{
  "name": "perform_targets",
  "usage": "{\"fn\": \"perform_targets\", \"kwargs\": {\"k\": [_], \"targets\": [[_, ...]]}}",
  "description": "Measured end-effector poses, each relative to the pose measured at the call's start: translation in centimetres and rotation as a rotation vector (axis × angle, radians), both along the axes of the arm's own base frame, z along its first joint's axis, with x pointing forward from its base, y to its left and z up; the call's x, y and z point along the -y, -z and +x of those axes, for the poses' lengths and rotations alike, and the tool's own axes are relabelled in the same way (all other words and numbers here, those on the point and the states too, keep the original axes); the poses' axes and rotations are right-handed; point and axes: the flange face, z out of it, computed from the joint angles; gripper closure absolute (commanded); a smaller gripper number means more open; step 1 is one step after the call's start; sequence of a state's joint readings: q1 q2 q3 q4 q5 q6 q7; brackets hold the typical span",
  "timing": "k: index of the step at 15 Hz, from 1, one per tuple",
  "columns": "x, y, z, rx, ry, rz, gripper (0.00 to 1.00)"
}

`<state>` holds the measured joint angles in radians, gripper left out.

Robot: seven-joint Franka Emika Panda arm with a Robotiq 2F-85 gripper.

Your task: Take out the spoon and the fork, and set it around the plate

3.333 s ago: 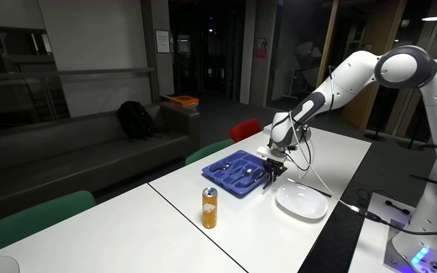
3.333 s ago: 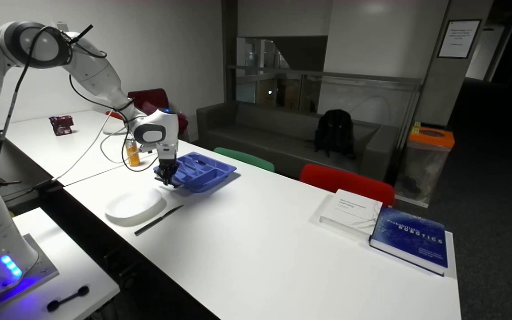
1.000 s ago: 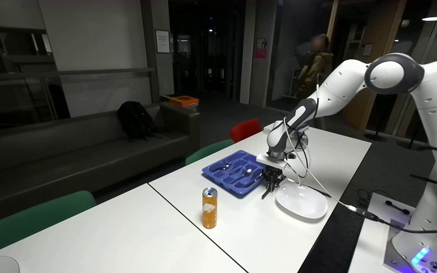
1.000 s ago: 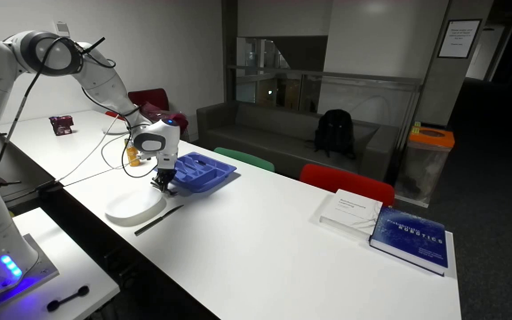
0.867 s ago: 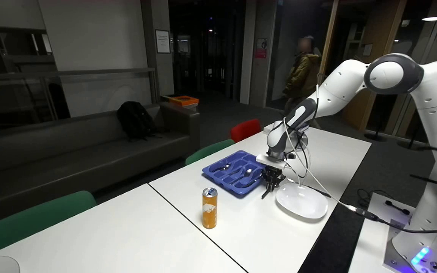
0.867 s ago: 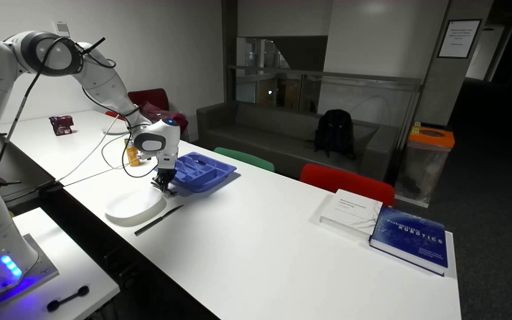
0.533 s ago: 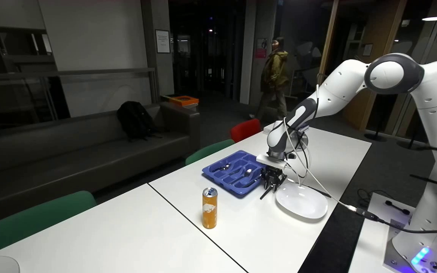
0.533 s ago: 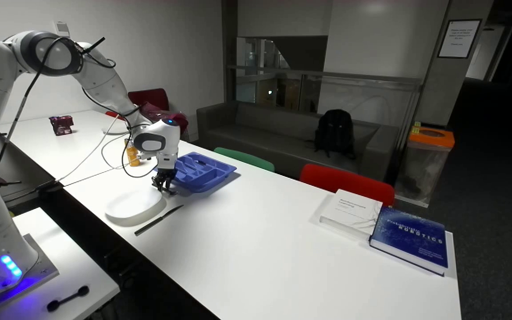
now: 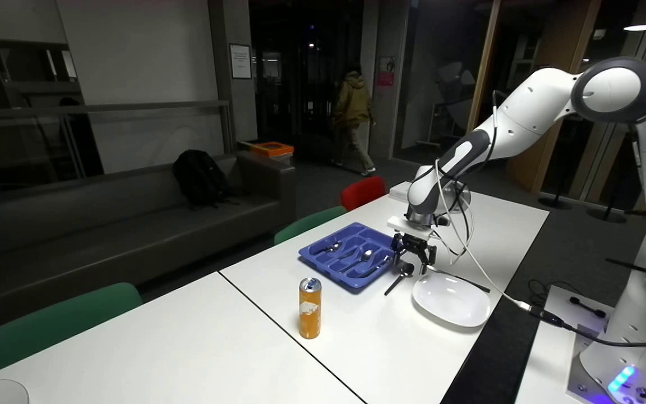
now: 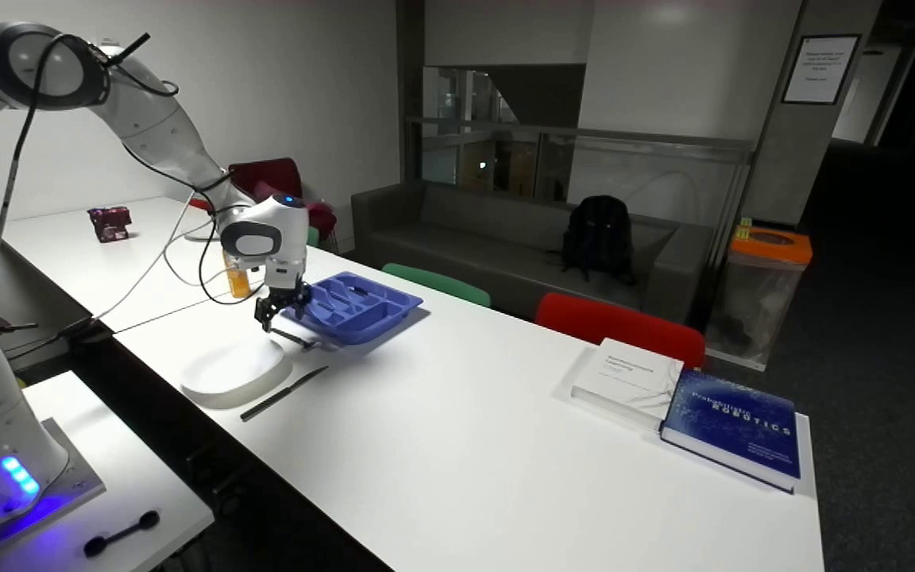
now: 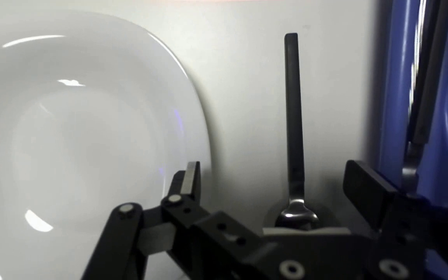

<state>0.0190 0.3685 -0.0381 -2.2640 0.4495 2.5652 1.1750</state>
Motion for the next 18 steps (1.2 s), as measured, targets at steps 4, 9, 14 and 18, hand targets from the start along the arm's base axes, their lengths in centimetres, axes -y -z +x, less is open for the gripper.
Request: {"fn": "perform_targets", "kwargs": {"k": [4,9,14,18], "targets": [[-0.9,-3.7,-1.2,0.034,0.031,-0.009,0.0],[-2.1,-7.9,-1.8,0.081,0.073,-0.023,0.0],[-3.8,-11.9,-0.3,0.089,0.075,-0.139,0.0],[-5.8,-15.8,2.7,0.037,0.04,-0.2,0.0]]}}
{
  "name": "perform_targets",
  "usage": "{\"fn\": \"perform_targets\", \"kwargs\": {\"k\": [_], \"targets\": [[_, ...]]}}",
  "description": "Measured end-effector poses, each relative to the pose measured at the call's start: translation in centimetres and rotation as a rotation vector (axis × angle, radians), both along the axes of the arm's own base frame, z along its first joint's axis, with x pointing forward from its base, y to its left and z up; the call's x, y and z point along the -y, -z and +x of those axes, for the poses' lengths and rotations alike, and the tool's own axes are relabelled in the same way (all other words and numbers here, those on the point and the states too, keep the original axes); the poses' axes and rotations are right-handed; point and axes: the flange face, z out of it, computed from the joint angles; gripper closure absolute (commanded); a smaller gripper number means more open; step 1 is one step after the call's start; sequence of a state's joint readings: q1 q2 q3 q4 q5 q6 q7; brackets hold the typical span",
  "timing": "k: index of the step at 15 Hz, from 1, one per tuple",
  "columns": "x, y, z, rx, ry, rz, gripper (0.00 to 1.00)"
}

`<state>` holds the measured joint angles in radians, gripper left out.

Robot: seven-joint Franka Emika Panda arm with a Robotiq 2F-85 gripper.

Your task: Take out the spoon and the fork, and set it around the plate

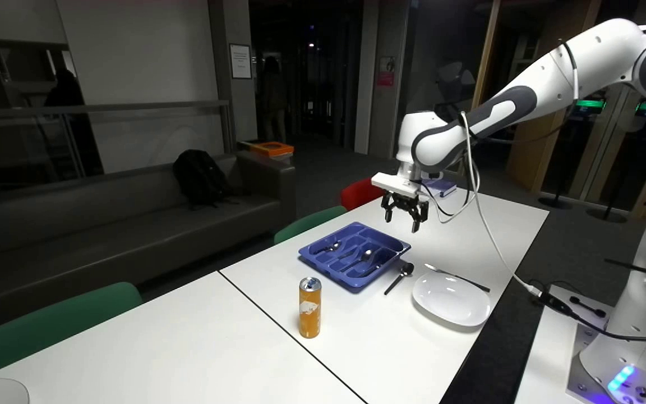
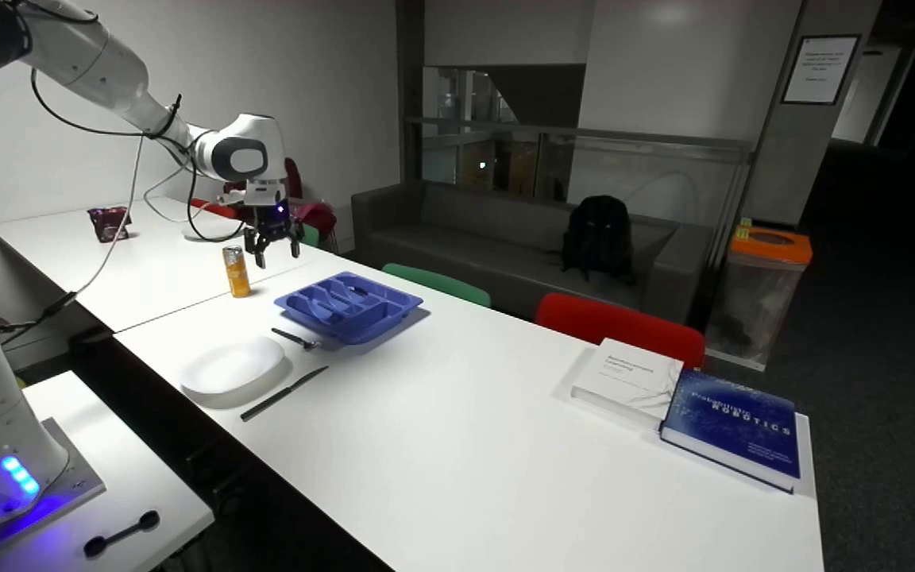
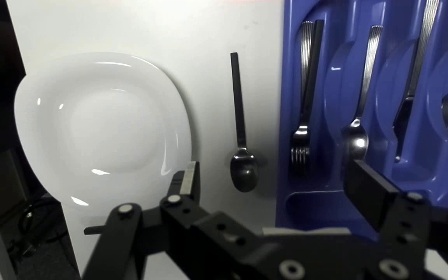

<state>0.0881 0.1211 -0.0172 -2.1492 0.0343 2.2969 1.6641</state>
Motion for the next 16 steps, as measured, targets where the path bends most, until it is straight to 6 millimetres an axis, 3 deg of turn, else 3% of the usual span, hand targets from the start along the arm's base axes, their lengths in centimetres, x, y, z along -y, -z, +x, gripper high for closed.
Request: {"fn": "perform_targets", "kwargs": {"k": [3,6,11,16], "targets": [[-1.9,-2.4,2.9,-0.025,-0.031,-0.001,0.0],[-3.5,-2.9,5.5,-0.053,-0.054,0.001,0.0],[-5.5,0.6,8.8,-0.131,-0.082,-0.004,0.0],[-6.0,2.9,11.4,-0.184,-0.085,-0.008,0.0]]}}
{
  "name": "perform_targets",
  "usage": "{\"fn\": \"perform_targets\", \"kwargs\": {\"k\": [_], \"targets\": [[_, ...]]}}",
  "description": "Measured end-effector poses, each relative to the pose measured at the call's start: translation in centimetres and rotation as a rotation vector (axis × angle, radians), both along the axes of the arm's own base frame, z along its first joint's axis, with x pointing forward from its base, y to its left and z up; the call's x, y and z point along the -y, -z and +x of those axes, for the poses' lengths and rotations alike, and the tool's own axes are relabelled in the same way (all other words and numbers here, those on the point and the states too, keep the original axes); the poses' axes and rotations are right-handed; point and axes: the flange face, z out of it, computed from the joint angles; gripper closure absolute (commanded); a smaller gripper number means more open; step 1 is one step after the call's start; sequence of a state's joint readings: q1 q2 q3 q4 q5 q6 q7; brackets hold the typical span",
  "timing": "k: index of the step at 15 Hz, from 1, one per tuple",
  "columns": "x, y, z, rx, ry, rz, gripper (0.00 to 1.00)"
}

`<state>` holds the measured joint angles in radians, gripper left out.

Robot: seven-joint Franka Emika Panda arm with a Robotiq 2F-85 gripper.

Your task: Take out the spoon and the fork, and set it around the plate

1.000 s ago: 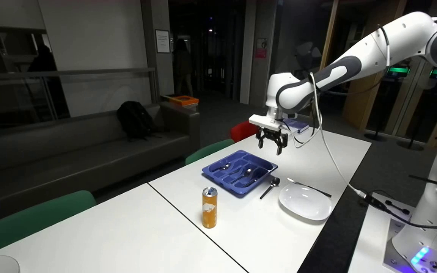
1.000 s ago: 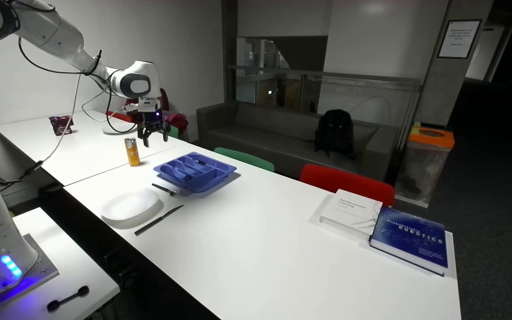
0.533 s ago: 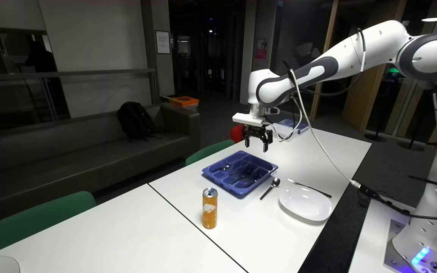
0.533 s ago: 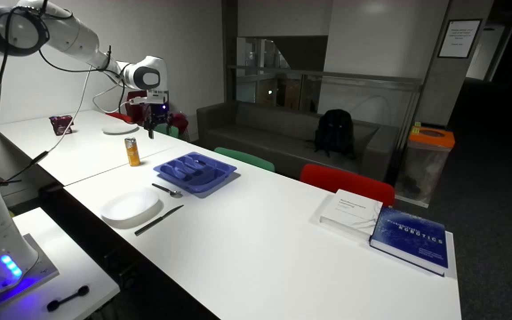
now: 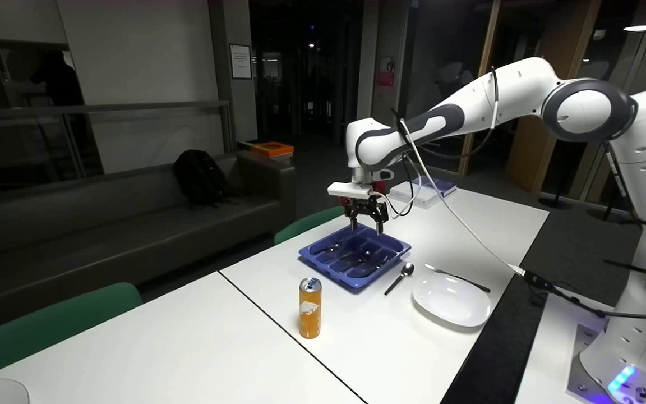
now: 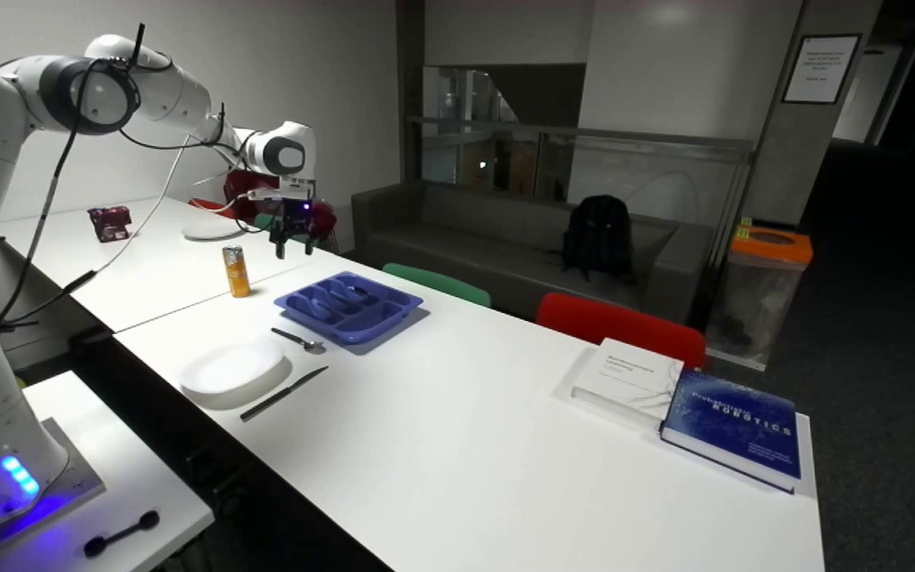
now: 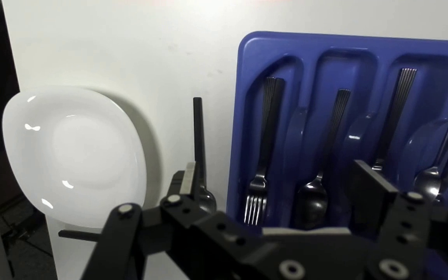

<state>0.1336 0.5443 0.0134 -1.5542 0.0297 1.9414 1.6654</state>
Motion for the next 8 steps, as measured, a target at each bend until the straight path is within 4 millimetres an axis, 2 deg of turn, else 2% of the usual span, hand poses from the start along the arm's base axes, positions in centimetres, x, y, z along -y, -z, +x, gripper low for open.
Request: {"fn": "perform_targets", "kwargs": {"k": [8], "targets": [[0.1,-0.2,2.3,0.007,-0.009,-0.024,0.0]]}}
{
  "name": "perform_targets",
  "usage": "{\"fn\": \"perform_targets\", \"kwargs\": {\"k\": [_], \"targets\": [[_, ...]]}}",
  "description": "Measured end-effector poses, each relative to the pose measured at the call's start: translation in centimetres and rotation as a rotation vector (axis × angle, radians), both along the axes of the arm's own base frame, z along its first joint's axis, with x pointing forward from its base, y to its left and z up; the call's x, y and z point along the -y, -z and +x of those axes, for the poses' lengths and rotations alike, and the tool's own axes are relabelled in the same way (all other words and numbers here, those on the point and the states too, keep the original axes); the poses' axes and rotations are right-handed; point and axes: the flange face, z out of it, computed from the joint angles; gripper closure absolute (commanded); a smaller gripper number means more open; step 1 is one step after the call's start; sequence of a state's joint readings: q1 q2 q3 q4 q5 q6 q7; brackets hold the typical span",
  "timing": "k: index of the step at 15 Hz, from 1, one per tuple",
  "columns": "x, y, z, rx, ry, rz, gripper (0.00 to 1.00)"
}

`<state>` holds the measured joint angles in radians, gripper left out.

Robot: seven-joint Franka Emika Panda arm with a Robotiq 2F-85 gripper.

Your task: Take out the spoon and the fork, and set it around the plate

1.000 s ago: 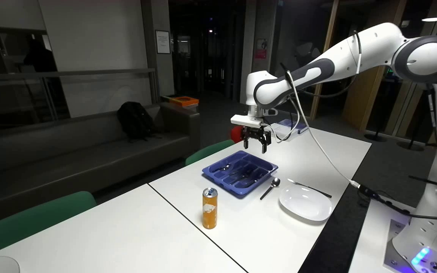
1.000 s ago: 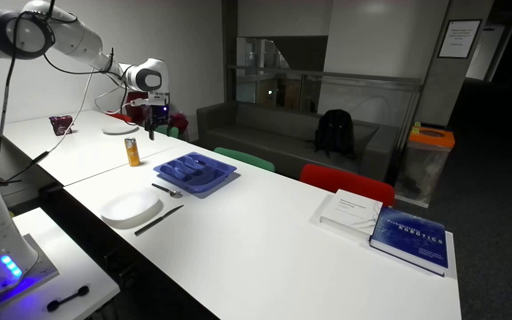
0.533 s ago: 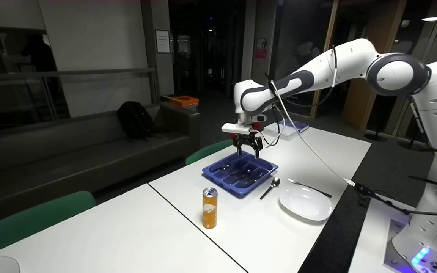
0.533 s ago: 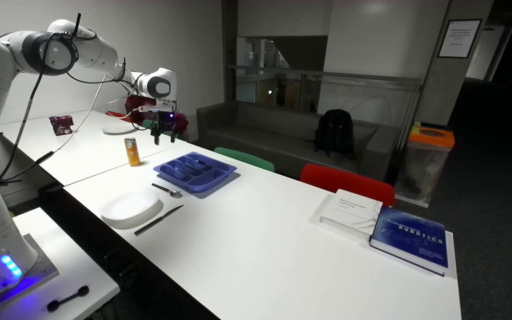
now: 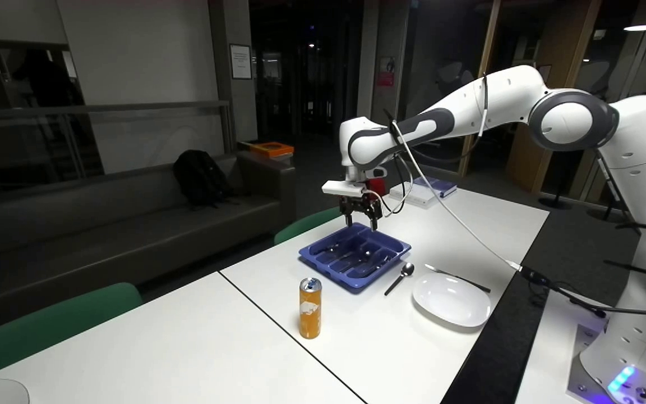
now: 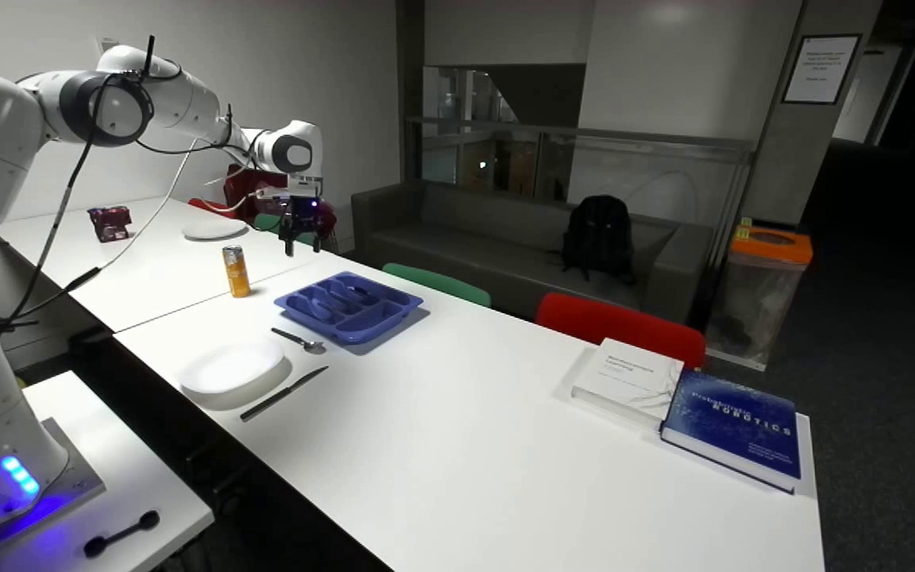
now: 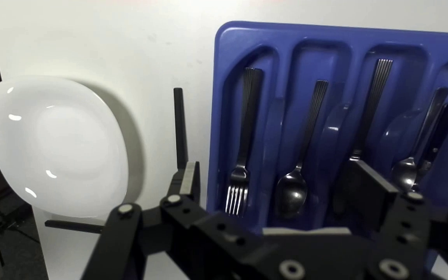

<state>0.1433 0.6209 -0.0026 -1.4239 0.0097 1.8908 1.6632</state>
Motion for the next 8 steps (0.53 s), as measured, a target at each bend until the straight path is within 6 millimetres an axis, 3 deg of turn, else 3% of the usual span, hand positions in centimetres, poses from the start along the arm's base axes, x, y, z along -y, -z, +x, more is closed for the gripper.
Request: {"fn": "perform_targets", "kwargs": {"k": [8], "targets": [[1.2,2.2,0.1,-0.026,0.009,-0.013,0.0]]}}
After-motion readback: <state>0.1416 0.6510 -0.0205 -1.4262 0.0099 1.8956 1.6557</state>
